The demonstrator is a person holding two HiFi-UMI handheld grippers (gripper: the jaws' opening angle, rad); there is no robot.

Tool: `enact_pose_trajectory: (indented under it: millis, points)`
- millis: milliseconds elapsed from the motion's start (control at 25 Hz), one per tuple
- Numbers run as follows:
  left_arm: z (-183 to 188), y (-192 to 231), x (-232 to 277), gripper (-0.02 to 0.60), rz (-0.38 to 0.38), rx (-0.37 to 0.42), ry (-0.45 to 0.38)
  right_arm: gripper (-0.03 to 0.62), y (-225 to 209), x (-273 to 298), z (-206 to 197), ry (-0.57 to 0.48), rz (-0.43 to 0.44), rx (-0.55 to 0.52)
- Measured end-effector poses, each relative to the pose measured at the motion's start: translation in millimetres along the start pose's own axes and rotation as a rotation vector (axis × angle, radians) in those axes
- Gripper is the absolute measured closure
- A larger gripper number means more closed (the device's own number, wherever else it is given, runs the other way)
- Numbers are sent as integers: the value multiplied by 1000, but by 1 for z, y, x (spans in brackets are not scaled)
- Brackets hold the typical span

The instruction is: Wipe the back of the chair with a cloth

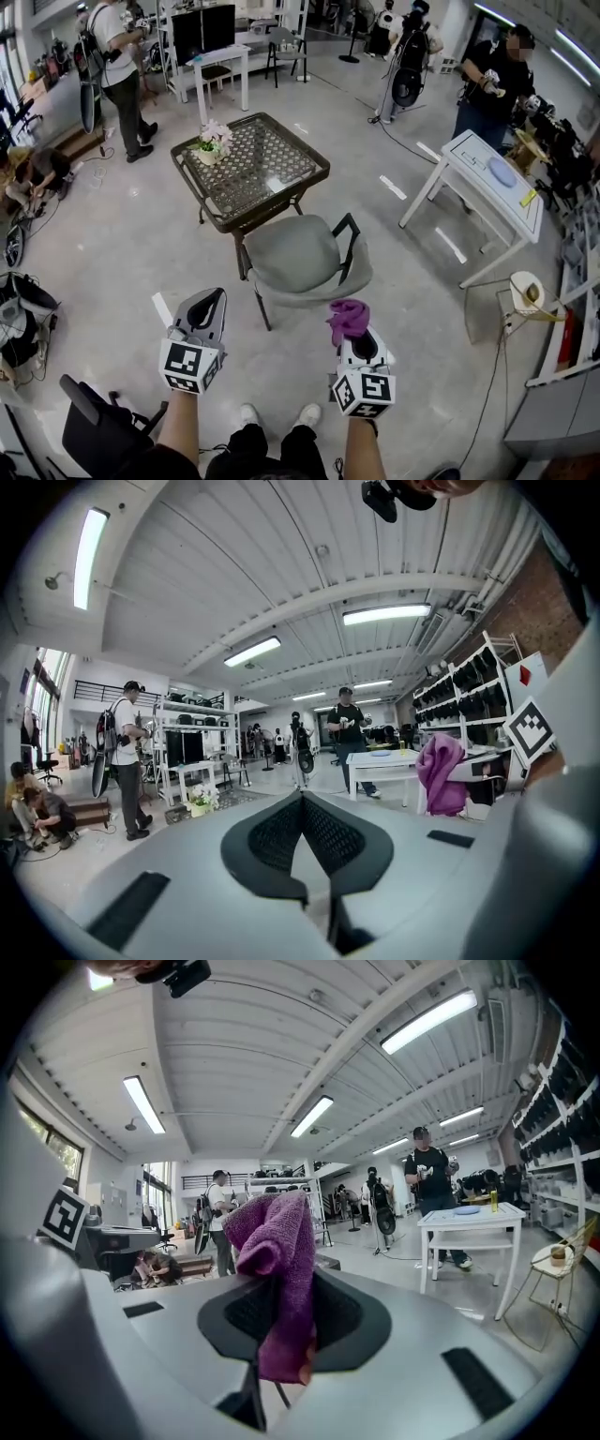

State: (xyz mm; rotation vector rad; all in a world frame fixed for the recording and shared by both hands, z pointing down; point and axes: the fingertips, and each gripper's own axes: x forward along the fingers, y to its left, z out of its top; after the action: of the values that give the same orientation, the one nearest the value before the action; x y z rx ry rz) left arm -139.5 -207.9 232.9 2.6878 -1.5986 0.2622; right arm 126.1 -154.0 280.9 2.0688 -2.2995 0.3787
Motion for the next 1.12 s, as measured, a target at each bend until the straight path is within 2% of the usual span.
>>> enact_pose_trajectory:
  millis: [240, 520, 1120]
  points:
    - [32, 12, -19, 572, 34, 2, -13, 500, 5, -12, 35, -21, 13, -36]
    - [64, 11, -32, 572, 34, 11, -31, 500, 13, -25, 67, -43, 18, -68]
    - [103, -2, -36, 572, 39, 30, -70, 502, 1, -38, 102, -87, 9, -95]
